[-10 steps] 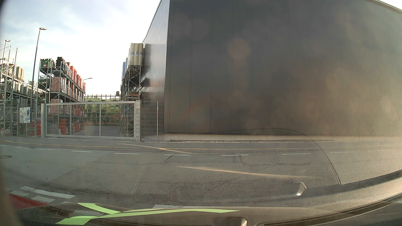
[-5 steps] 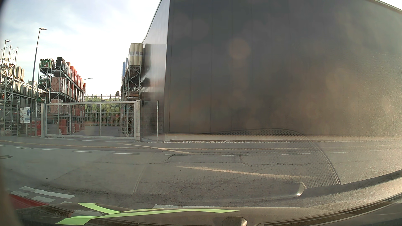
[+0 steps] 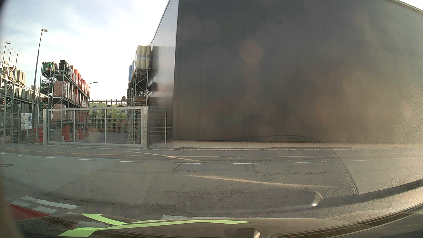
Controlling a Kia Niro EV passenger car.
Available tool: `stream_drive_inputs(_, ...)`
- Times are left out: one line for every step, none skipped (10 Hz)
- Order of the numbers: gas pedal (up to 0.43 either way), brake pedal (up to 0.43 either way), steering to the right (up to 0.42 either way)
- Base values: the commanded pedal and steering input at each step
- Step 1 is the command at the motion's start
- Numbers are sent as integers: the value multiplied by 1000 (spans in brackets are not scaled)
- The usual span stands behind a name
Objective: Follow the waypoints while adhering to traffic rules and regulations
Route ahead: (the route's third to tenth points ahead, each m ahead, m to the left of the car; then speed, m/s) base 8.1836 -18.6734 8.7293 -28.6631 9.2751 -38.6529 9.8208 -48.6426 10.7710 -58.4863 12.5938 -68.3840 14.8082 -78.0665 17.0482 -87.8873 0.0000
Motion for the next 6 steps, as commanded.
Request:
stream_drive_inputs(0, 549, 645)
stream_drive_inputs(0, 549, 645)
stream_drive_inputs(0, 549, 645)
stream_drive_inputs(0, 549, 645)
stream_drive_inputs(0, 549, 645)
stream_drive_inputs(0, 549, 645)
